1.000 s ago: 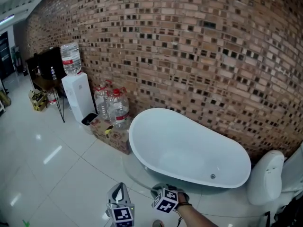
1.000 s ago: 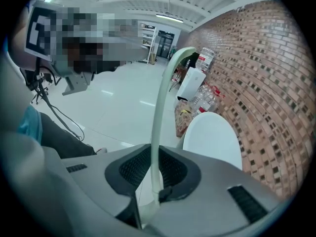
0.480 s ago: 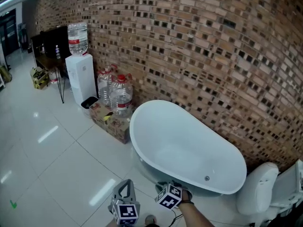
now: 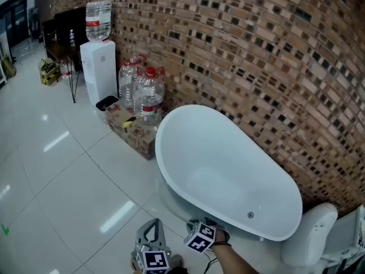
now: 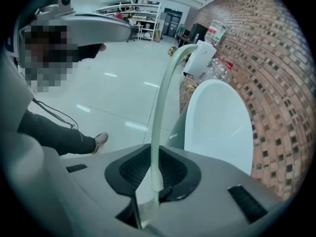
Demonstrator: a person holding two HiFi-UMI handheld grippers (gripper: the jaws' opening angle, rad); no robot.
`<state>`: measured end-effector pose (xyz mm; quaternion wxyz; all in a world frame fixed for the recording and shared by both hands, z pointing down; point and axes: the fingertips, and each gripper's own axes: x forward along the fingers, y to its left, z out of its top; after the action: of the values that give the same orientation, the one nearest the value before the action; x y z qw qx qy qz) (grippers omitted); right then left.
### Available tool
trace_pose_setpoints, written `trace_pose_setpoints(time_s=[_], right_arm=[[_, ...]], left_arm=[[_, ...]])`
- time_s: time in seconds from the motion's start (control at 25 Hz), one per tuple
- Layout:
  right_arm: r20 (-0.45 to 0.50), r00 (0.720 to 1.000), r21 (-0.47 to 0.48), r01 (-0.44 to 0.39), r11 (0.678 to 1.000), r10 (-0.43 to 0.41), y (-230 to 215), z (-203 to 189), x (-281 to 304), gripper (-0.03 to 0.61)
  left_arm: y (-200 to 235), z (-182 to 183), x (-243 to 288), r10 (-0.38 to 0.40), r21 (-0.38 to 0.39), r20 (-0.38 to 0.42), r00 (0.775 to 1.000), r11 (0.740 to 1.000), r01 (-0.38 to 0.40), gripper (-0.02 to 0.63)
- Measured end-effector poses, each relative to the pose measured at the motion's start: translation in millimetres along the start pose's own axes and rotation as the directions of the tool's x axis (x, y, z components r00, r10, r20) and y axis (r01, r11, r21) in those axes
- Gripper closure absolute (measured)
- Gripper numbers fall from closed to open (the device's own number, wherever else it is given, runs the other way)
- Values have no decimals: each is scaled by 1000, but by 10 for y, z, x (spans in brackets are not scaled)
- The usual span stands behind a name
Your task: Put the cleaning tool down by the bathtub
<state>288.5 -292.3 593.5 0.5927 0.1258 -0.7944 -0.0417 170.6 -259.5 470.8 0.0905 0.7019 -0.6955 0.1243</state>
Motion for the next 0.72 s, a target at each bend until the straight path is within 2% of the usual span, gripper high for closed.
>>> trace_pose_setpoints(time_s=[0.16,0.36,0.6,0.72], right_arm=[[-43,999,-4,-18,1000,17,42,-322,834,512],[-85,996,17,-24,1000,25,150,-735,1872,512],[-149,989,-42,-20,999,14,228,-1131,3235,512],[-167,986,-39,-6,999,0,240,-1271,3847,512]], left_arm=[[-18,-741,399,20,-28,-27,999,999,-21,609],[-44,-1671,847,18,-16,-71,997,1000,-19,609],[-41,-2683,1252,24,-67,-111,993,997,-31,609],[-10,-3128,1435,22,-83,-125,992,996,-33,609]])
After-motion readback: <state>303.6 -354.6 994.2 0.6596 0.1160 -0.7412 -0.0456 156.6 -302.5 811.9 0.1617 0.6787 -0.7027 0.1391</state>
